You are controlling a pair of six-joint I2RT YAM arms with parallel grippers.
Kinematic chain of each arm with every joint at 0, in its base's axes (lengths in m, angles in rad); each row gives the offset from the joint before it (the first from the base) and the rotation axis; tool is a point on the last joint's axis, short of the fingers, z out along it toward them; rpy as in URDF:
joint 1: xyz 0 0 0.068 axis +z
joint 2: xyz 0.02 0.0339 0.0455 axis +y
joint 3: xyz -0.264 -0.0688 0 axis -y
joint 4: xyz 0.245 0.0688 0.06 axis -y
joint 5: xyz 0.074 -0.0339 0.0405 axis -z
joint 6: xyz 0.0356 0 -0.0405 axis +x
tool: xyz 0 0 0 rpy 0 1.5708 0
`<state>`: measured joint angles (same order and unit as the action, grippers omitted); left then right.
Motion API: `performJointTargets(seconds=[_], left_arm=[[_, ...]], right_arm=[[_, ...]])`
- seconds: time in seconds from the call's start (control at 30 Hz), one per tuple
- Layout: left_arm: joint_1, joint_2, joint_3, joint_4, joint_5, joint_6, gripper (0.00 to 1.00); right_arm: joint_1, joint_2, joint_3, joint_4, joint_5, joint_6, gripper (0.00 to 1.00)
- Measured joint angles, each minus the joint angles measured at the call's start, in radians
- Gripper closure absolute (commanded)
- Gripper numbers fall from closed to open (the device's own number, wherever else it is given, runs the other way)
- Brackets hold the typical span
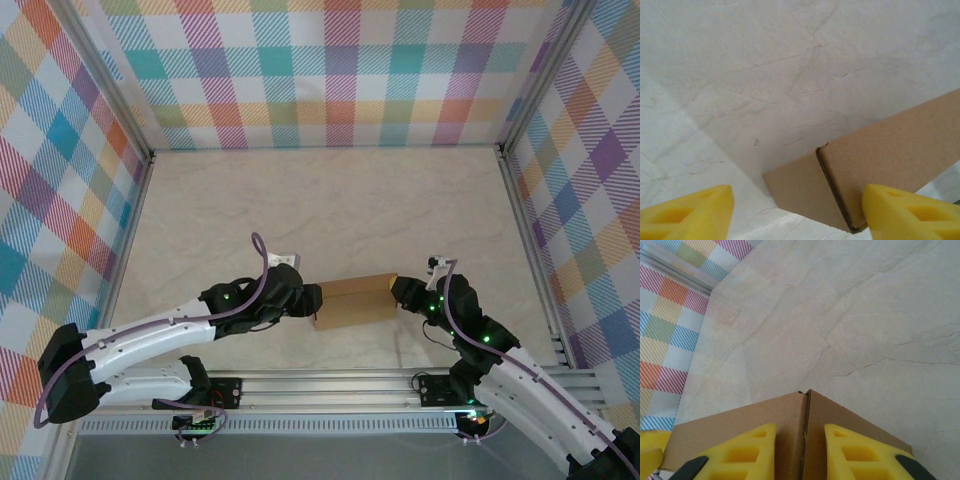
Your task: Fold the paper box
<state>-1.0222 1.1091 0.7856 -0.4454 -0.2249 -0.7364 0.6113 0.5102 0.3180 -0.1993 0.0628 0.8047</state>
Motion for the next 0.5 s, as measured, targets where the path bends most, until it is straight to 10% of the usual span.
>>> performJointTargets(seconds=[0.23,0.5], left_arm=[[0.001,0.068,0.123,-0.062,0.037,0.201,0.04],[0.003,0.299,0.404,-0.176,0.208,0.734,0.02]], right_arm=[[0.000,-0.013,0.000,-0.011,-0.019,-0.041,0.74],[0.000,-0.031,0.000,-0.033,-0.031,-0.073,0.73]])
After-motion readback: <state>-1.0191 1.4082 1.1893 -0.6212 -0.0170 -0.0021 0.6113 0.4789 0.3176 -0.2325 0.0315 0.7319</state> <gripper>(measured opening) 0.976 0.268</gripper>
